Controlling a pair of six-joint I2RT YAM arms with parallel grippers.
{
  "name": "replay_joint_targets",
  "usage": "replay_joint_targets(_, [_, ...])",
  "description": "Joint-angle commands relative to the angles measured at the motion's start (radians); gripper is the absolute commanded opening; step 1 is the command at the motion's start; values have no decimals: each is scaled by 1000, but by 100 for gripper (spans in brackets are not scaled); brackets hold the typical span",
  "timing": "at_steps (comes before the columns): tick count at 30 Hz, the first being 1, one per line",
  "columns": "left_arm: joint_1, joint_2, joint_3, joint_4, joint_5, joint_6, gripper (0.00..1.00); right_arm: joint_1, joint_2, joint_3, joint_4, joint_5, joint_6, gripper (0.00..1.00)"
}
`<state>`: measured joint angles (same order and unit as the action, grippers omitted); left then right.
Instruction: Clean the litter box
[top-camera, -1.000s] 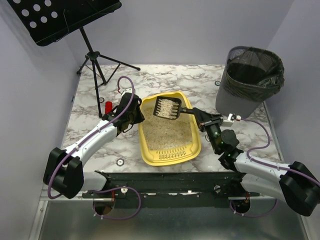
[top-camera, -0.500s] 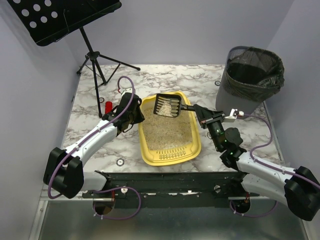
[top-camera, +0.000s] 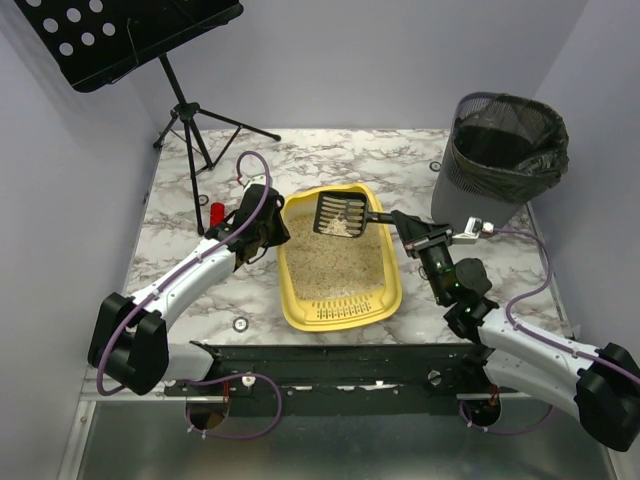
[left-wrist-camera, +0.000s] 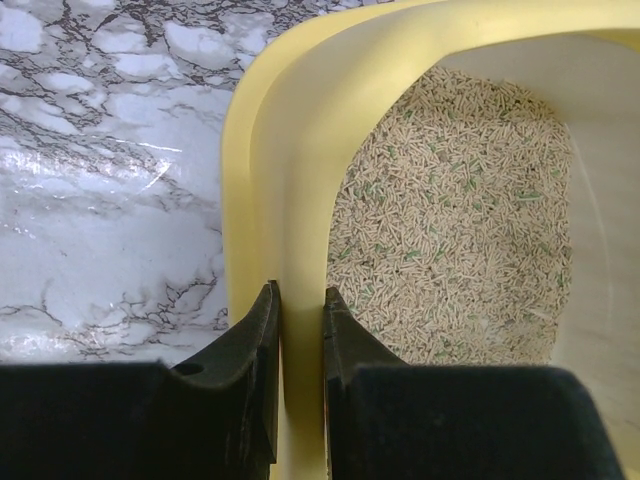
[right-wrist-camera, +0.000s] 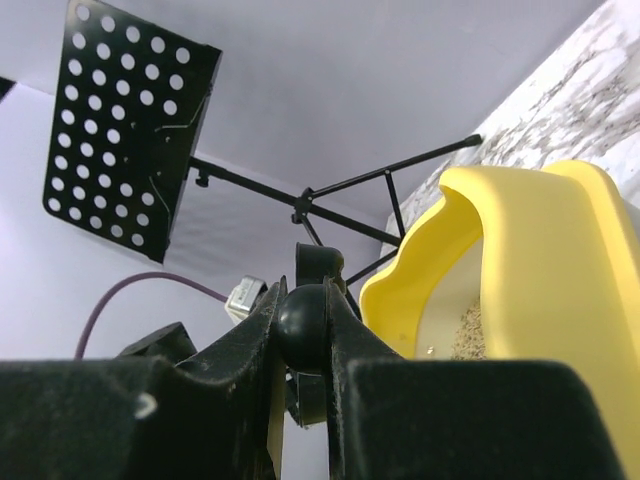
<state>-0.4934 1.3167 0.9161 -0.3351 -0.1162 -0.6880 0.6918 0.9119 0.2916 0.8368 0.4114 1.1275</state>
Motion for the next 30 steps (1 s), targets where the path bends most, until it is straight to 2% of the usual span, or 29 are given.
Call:
replay_joint_targets(1, [-11,42,0,50,116,-68,0,0,30,35,42,-85,-165,0])
replay_joint_targets(4, [-11,55,26,27,115,-58,0,0,12,-25,123,-31,-196,0])
replay_joint_targets(7, [-11,52,12,39,110,-58,0,0,33,-8,211,-115,-279,0])
replay_joint_targets(11, [-11,56,20,33,115,-54,0,-2,28,-20,205,-88,-272,1])
replay_joint_targets(14, [-11,55,18,33,110,-53,0,-3,33,-8,222,-154,-314,0])
replay_joint_targets(19, [-11,55,17,33,110,-51,0,-5,5,-23,226,-143,-345,0])
replay_joint_targets(21, [-11,55,13,34,110,-51,0,-5,5,-23,246,-193,-380,0])
replay_joint_targets(25, [-11,55,18,34,113,-47,0,-5,-17,-16,283,-334,-591,1])
replay_joint_targets(30, [-11,56,21,36,110,-42,0,-3,-31,41,190,-437,-706,0])
